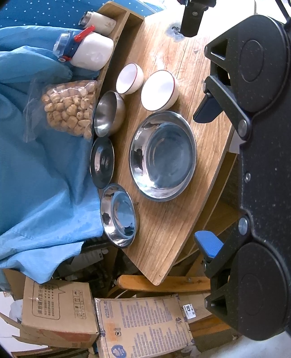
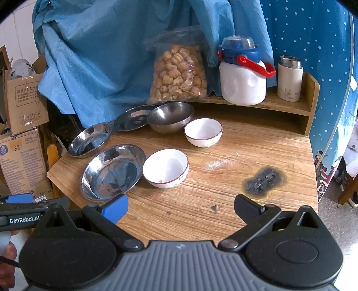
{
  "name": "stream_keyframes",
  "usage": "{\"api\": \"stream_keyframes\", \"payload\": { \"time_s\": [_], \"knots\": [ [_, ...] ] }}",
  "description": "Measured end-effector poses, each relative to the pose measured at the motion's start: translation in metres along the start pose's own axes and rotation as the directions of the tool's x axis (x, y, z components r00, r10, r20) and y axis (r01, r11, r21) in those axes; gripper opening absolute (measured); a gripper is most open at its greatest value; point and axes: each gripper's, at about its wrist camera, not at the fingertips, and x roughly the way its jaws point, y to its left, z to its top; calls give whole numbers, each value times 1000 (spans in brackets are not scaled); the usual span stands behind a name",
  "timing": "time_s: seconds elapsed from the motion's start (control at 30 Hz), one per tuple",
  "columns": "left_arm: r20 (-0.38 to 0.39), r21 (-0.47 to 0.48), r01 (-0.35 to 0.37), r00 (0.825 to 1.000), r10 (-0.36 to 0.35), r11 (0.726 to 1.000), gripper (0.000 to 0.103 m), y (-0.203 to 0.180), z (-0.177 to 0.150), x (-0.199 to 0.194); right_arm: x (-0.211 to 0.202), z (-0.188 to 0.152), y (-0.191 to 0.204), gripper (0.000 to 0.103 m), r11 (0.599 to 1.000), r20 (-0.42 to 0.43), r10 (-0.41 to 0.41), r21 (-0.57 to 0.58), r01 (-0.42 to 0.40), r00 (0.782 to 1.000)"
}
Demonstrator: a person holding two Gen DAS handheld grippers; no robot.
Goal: Organize plates and bowls
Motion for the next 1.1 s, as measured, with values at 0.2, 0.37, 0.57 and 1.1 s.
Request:
{"api": "stream_keyframes", "payload": {
  "time_s": [0.2, 0.37, 0.57, 1.1],
  "knots": [
    [-7, -16, -31, 999, 31, 999, 102, -7, -1, -2, 4, 2, -6, 103, 999, -12, 30, -21, -30, 999],
    [-12, -28, -72, 997, 71, 997, 102, -18, -1, -6, 4, 6, -16, 103, 998, -20, 62, -30, -62, 998],
    [-38, -42, -129, 991, 127, 991, 102, -37, -4, -8, 6, 7, -32, 103, 992, -33, 110, -50, -112, 993],
    [-87, -142, -265, 963, 255, 954, 102, -62, 3, -19, 7, 15, -72, 103, 971, -82, 218, -85, -225, 972]
  ]
}}
